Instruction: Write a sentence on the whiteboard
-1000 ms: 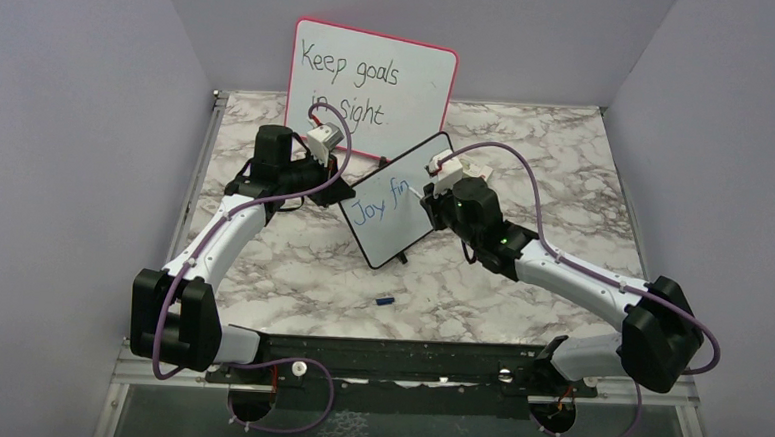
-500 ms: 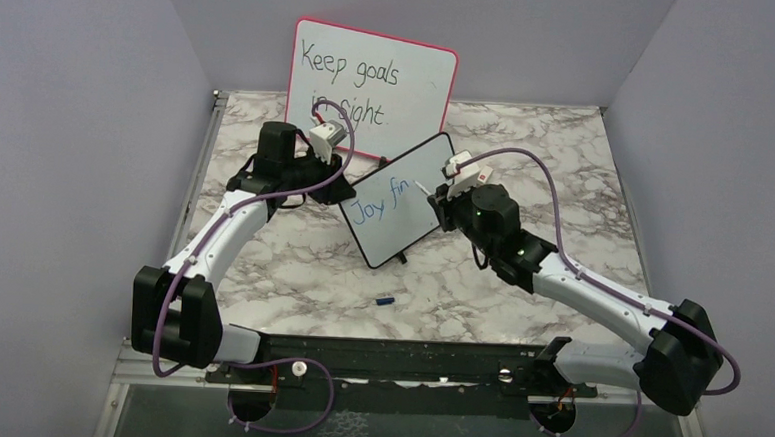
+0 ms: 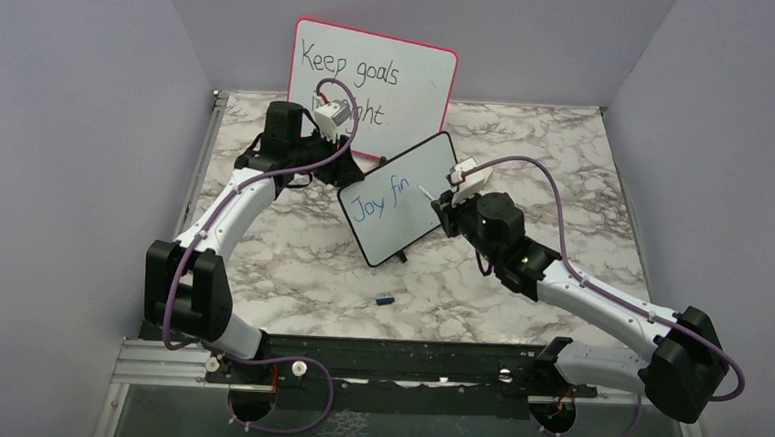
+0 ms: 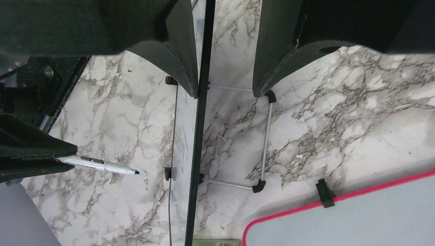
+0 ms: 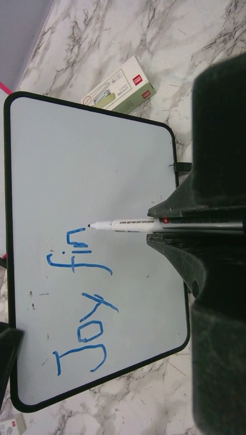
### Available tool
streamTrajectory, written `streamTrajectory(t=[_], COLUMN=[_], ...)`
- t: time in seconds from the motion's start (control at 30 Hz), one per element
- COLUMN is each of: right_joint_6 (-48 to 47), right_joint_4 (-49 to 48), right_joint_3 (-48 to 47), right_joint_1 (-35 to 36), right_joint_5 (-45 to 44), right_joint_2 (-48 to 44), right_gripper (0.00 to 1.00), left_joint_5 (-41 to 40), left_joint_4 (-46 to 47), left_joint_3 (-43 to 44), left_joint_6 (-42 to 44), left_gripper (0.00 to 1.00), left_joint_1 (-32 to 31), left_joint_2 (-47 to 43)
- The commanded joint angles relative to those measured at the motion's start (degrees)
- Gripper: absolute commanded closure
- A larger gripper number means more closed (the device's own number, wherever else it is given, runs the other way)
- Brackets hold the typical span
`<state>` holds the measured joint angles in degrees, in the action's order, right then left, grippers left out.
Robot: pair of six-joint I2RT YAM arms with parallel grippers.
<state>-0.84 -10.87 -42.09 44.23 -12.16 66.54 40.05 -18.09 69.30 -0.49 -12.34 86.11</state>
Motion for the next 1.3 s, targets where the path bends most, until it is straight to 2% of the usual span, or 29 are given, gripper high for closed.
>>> streamTrajectory(t=[0.0,0.2,0.3,0.7,1.0,1.27], right_joint_6=[0.7,0.6,0.6,0.6,0.7,-1.5], right_joint_4=[-2.4,-2.2,-2.0,-0.9,0.3,0.4], right_joint_3=[0.7,0.8,0.7,0.0,0.2,0.6], right_joint_1=[-0.3,-0.3,-0.3,-0.2,-0.2,-0.2], right_joint_5=[-1.3,-1.5,-1.6,-1.3,0.1,2.0], right_joint_2=[-1.8,-2.4,-2.4,-2.4,-3.8,-4.3], right_gripper=[1.00,1.00,0.99,1.00,1.00,0.99], left_joint_5=[3.8,5.5,6.7,8.6,8.4,8.4], left_joint_4=[1.1,1.1,0.8,-7.7,-19.5,-23.2], left_joint_3=[4.0,6.6,7.0,8.2,12.7,13.7], left_joint_6=[-1.4,-1.6,-1.0,7.0,14.6,17.3], left_gripper=[0.56,0.57,0.61,1.00,1.00,1.00], left_joint_1=[-1.7,-2.8,-3.0,-3.0,-2.4,-1.8], left_joint_2=[3.3,6.7,7.5,8.7,9.6,10.0])
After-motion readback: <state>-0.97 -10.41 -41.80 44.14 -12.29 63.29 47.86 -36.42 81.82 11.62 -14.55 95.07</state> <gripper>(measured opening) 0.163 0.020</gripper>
